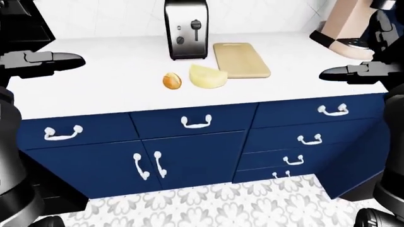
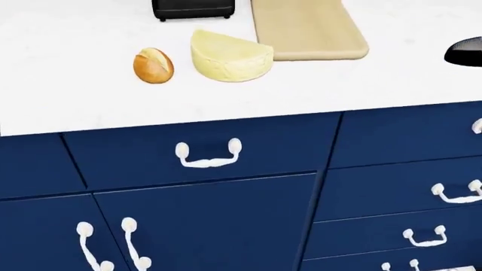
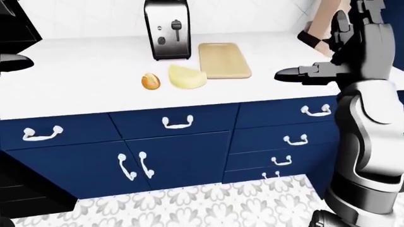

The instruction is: Place the bread and cheese on the cutting board.

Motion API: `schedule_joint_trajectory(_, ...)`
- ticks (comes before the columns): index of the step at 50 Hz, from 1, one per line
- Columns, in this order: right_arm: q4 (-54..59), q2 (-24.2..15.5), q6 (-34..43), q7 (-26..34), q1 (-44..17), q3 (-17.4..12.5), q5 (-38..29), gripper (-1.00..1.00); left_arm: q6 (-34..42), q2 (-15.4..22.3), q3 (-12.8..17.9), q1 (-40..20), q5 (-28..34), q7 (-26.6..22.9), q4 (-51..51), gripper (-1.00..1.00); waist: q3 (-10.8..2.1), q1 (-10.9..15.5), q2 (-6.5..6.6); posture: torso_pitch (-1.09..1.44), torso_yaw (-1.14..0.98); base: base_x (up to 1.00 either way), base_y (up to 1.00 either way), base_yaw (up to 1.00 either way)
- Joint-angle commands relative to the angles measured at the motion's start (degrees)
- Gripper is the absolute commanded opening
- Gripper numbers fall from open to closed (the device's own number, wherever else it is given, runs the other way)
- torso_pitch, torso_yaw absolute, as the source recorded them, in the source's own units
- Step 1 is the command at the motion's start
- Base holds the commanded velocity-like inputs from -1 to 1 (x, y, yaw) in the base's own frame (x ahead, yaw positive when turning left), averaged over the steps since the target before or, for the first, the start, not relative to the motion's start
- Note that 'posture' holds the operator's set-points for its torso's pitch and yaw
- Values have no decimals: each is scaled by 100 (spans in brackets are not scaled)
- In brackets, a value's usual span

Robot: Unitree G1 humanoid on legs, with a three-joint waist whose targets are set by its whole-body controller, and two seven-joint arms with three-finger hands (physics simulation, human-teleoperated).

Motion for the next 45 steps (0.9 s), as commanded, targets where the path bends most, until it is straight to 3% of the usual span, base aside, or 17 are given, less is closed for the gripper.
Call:
schedule_joint_trajectory(1, -70, -102, -124, -16, -107, -87, 1, 100, -124, 99, 31, -163, -7, 4, -166, 100, -90, -12, 48, 0, 0, 27, 6, 0)
schedule_joint_trajectory(4, -64, -132, -115, -17, -119, -97, 14, 100, -93, 121, 34, -180, -23, 8, -188, 100, -104, 38, -133, 0, 0, 26, 5, 0)
schedule_joint_trajectory(6, -56, -143, -122, -17, -116, -109, 26, 100, -77, 133, 38, -198, -35, 18, -198, 100, -172, 59, -371, 0, 0, 26, 5, 0)
schedule_joint_trajectory(7, -39, -151, -134, -18, -109, -124, 32, 100, -76, 144, 41, -204, -36, 23, -210, 100, -122, 25, -153, 0, 0, 27, 4, 0)
schedule_joint_trajectory(9, -14, -144, -166, -30, -84, -133, 40, 100, -77, 154, 37, -209, -37, 26, -203, 100, -10, 13, -321, 0, 0, 25, 4, 0)
schedule_joint_trajectory(10, -25, -151, -150, -34, -85, -134, 48, 100, -72, 154, 38, -208, -42, 27, -208, 100, -44, -35, -296, 0, 0, 27, 2, 0)
schedule_joint_trajectory(16, -29, -178, -138, -51, -97, -133, 68, 100, -73, 165, 58, -181, -50, 21, -217, 100, 19, -134, 45, 0, 0, 26, 3, 0)
schedule_joint_trajectory(19, -35, -198, -125, -56, -109, -141, 82, 100, -79, 172, 59, -184, -51, 22, -204, 100, -146, -163, 518, 0, 0, 26, 2, 0)
schedule_joint_trajectory(20, -36, -189, -137, -61, -99, -139, 81, 100, -85, 174, 58, -181, -47, 21, -199, 100, -101, -109, 372, 0, 0, 27, 2, 0)
schedule_joint_trajectory(22, -43, -201, -118, -62, -105, -139, 90, 100, -68, 185, 73, -176, -60, 21, -218, 100, -44, -96, 437, 0, 0, 26, 3, 0)
schedule_joint_trajectory(28, -16, -262, -95, -74, -153, -163, 120, 100, -102, 223, 78, -194, -57, 19, -146, 100, -38, -20, 139, 0, 0, 26, 2, 0)
schedule_joint_trajectory(32, -7, -262, -109, -92, -162, -139, 124, 100, -120, 245, 67, -223, -56, 21, -105, 100, -64, 35, -191, 0, 0, 26, 2, 0)
schedule_joint_trajectory(34, 0, -286, -96, -89, -176, -150, 129, 100, -113, 264, 76, -236, -66, 19, -97, 100, -177, 74, -376, 0, 0, 27, 1, 0)
schedule_joint_trajectory(35, 4, -296, -94, -90, -186, -153, 132, 100, -111, 271, 82, -236, -71, 22, -98, 100, -87, -6, -266, 0, 0, 25, 0, 0)
schedule_joint_trajectory(37, 17, -307, -111, -88, -182, -151, 122, 100, -113, 270, 82, -220, -76, 25, -107, 100, -65, -24, -327, 0, 0, 26, 0, 0)
schedule_joint_trajectory(43, 80, -359, -112, -115, -233, -164, 131, 100, -112, 291, 86, -220, -84, 34, -110, 100, 42, -88, -22, 0, 0, 23, 1, 0)
schedule_joint_trajectory(45, 83, -371, -102, -120, -231, -166, 130, 100, -108, 301, 95, -221, -88, 33, -111, 100, -114, -95, 162, 0, 0, 6, 0, 0)
